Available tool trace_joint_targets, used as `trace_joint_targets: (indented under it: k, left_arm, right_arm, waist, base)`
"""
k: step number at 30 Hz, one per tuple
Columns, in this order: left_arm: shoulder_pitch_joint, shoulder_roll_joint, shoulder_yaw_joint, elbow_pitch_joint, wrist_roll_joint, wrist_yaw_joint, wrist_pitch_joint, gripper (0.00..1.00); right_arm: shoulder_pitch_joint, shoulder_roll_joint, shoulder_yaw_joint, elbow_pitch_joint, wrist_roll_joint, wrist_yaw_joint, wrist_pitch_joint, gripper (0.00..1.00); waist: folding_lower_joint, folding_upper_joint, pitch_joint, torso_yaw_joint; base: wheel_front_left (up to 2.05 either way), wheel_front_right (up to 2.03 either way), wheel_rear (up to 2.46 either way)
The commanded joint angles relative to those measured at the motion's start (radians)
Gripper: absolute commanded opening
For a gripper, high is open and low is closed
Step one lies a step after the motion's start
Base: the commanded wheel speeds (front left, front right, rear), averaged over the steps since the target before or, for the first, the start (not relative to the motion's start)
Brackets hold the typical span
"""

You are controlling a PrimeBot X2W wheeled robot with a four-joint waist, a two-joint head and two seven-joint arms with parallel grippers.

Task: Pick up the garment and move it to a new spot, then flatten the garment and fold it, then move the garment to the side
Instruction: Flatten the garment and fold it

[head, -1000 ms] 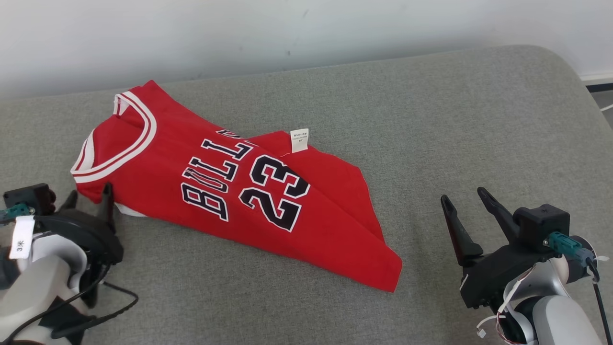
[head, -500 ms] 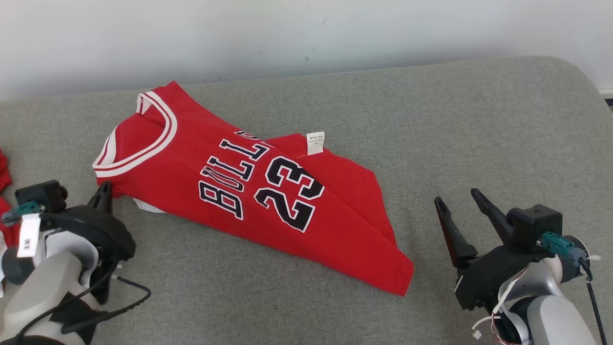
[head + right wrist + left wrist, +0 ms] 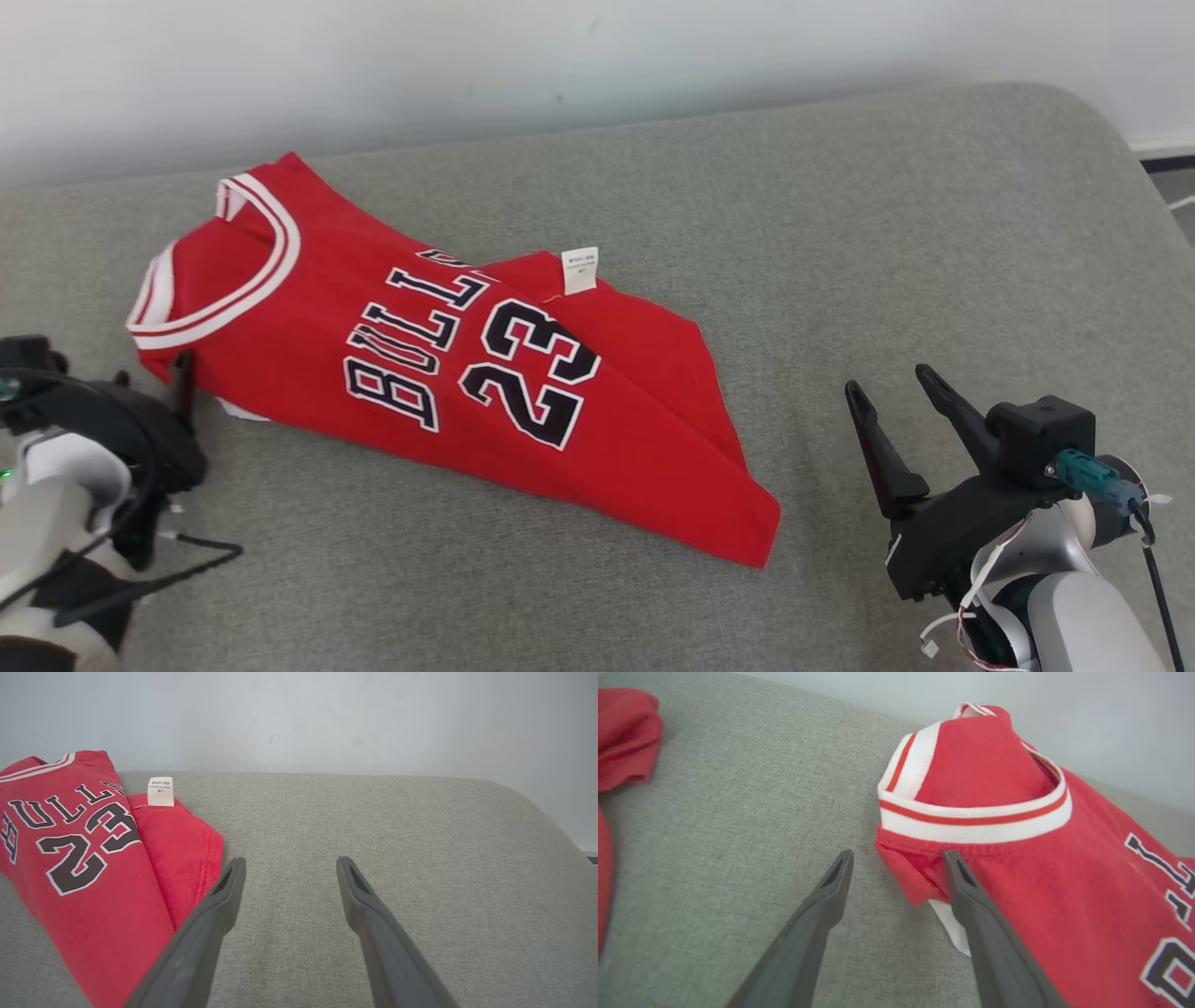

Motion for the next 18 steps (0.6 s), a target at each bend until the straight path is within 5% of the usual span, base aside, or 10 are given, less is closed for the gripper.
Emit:
trace_joint_targets:
  k: [1, 15, 16, 17, 18]
  left_arm:
    - [-0.015, 0.018, 0.009, 0.006, -0.018, -0.003, 0.015, 1.0]
    - [0.001, -0.022, 0.061, -0.03, -0.117, -0.005, 0.065, 0.96]
    - [0.001, -0.027, 0.067, -0.037, -0.129, -0.006, 0.063, 0.33]
    - [0.003, -0.031, 0.07, -0.046, -0.139, -0.006, 0.067, 0.0]
    - [0.006, -0.032, 0.064, -0.059, -0.142, -0.006, 0.073, 0.0]
  right_arm:
    - [-0.015, -0.005, -0.001, -0.004, 0.011, 0.0, -0.006, 1.0]
    - [-0.021, -0.007, 0.006, 0.002, 0.009, 0.0, 0.0, 1.0]
    - [-0.021, -0.007, 0.008, 0.002, 0.009, 0.0, -0.001, 1.0]
    - [-0.022, -0.007, 0.01, 0.001, 0.01, 0.0, 0.001, 1.0]
    - [-0.024, -0.008, 0.011, 0.0, 0.011, 0.0, 0.002, 1.0]
  waist:
    - [-0.0001, 0.0, 0.017, -0.018]
    - [-0.0001, 0.0, 0.019, -0.013]
    - [-0.0001, 0.0, 0.018, -0.012]
    - [-0.0001, 0.0, 0.018, -0.011]
    - [-0.0001, 0.0, 0.018, -0.01]
  base:
    - [0.0, 0.0, 0.0]
    - [0.0, 0.0, 0.0]
    - [0.0, 0.0, 0.0]
    - [0.0, 0.0, 0.0]
    - [0.0, 0.0, 0.0]
